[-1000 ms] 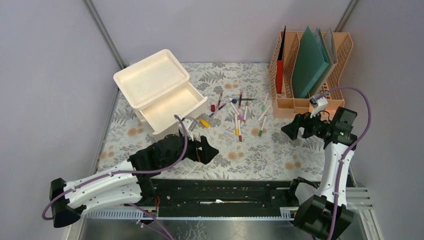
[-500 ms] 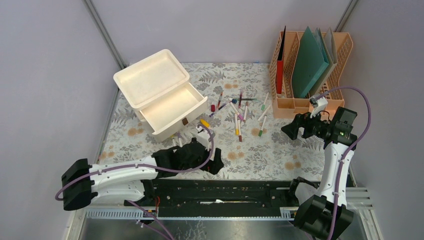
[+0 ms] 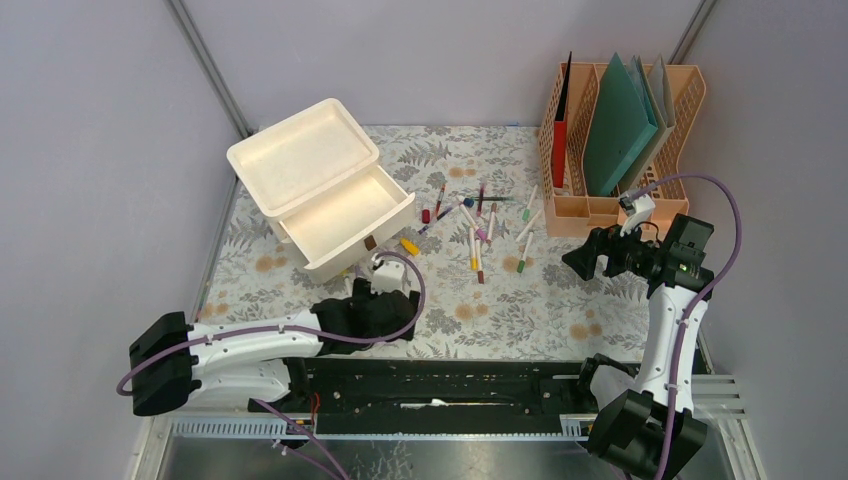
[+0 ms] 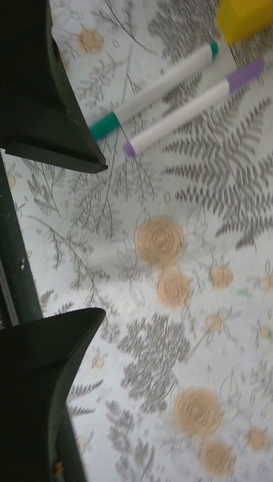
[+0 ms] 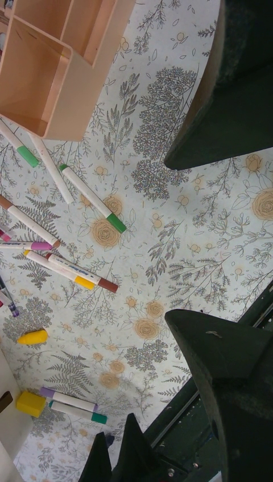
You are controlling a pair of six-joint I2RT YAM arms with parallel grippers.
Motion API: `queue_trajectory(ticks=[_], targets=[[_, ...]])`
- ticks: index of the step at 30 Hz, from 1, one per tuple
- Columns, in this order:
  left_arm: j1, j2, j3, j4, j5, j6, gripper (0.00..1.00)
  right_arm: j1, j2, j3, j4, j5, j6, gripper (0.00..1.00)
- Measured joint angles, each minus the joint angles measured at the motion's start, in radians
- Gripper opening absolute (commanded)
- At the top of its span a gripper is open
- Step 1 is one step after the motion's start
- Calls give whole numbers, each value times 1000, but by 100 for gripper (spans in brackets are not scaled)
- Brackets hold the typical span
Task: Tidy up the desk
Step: Pick up the pen cap at the corner of the board.
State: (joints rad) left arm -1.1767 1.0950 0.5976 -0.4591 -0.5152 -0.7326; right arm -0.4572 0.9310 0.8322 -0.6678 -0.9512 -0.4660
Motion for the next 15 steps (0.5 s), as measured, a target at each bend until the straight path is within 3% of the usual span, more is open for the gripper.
queue_trajectory(ticks=[6,15], targets=[[0,-6,-16,-93,-132,-139,75,0,0,0,0,0,0,100],[0,-37,-85,-168,-282,-355,66,0,0,0,0,0,0,100]])
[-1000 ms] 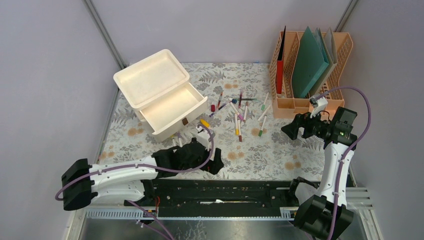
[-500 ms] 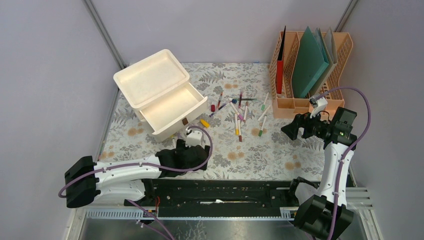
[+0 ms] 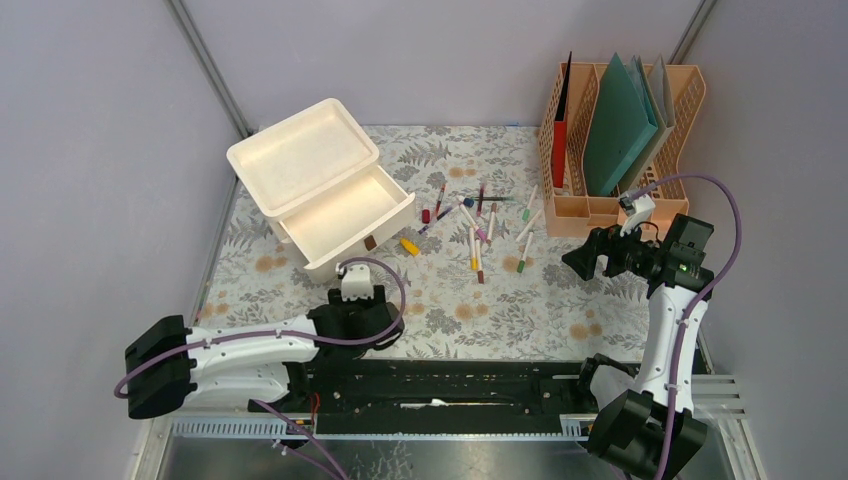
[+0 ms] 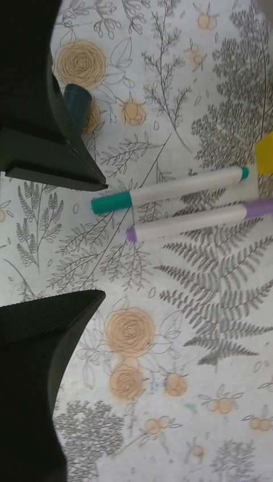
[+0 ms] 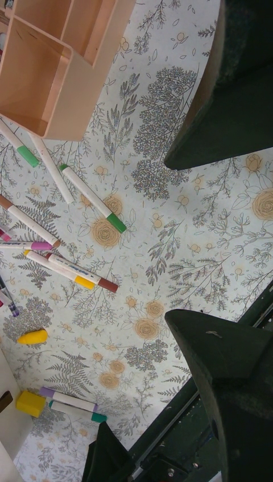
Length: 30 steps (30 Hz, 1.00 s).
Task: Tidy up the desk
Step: Pick up the pen cap at the corner of the board.
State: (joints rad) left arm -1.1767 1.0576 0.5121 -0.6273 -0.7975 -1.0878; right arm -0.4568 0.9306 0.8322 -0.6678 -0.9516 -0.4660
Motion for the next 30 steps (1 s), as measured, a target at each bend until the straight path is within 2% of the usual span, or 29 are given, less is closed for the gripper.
queue_trajectory(ticks=[7,11,18,25,30], targets=[[28,52,-5,-45,-89,-177,57,0,-5,0,0,0,0,100],[64,82,-30,-52,-102,-242,55,0,-6,0,0,0,0,100],[90,98,-72,31,-98,-248,50,1,-6,0,0,-1,0,100],[95,102,-80,35,-75,-268,54,3,-6,0,0,-2,0,100],[93,38,-60,-29,-48,-281,58,4,-6,0,0,-2,0,100]])
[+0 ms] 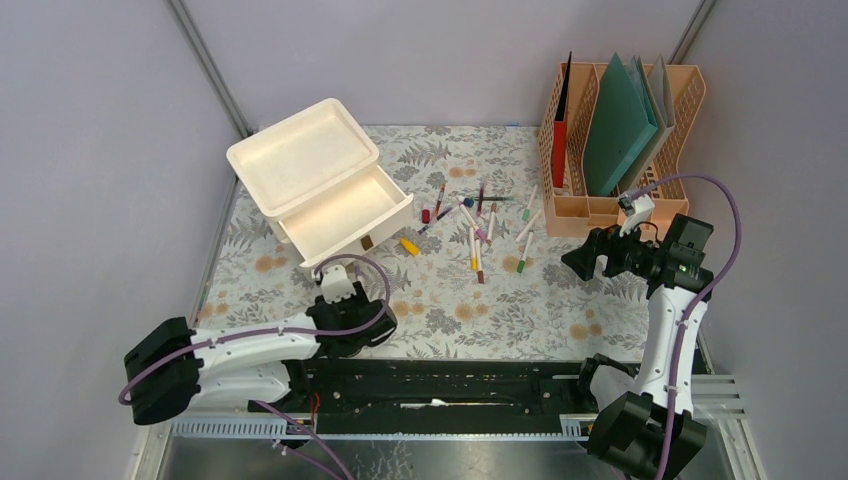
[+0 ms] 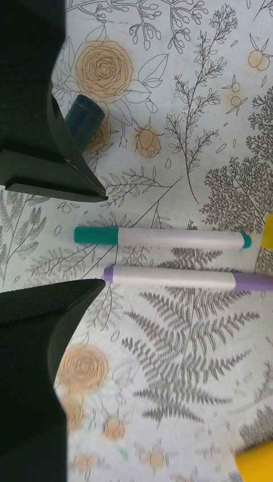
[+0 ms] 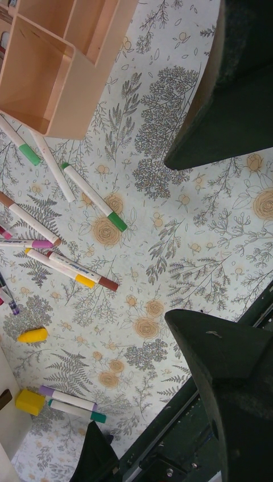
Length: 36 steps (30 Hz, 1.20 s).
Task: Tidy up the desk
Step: Pick up the pen cap at the corner of the board.
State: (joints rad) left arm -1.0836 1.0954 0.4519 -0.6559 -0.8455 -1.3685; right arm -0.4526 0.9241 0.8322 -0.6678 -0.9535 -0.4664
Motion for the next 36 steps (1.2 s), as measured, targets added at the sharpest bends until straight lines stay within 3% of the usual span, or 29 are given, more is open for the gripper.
queue_trajectory(ticks=[7,18,27,36], targets=[[-50,-128,59,-152,17,-107,56,0,-5,0,0,0,0,100],[-76,-161,56,-431,59,-475,57,0,-7,0,0,-1,0,100],[-75,-139,21,-469,35,-657,60,0,-8,0,0,0,0,100],[15,-77,-44,-372,38,-658,63,0,-9,0,0,-1,0,100]])
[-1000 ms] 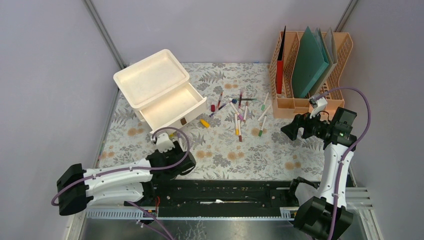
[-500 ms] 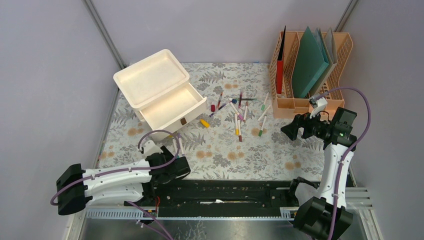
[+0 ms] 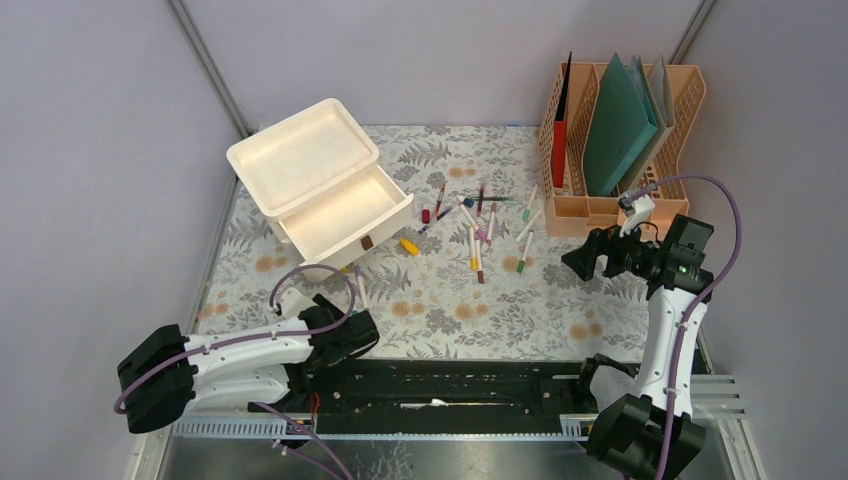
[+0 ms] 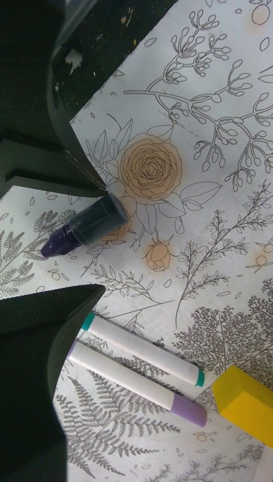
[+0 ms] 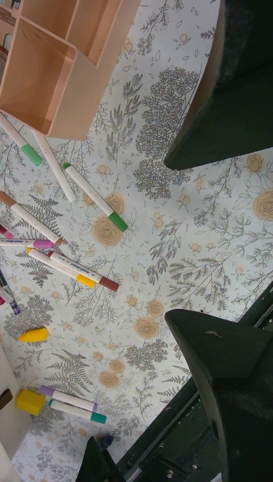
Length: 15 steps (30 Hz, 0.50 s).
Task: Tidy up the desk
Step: Pick up the pen cap at the corner of the board.
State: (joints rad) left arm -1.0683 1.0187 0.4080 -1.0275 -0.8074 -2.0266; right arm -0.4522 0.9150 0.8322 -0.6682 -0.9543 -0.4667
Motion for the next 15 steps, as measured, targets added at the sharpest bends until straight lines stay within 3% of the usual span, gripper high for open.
queue_trajectory(ticks=[10,15], targets=[[47,26,1,59,19,59,58,0,-1,0,0,0,0,100],[47,104,29,58,26,97,45,0,-5,0,0,0,0,100]])
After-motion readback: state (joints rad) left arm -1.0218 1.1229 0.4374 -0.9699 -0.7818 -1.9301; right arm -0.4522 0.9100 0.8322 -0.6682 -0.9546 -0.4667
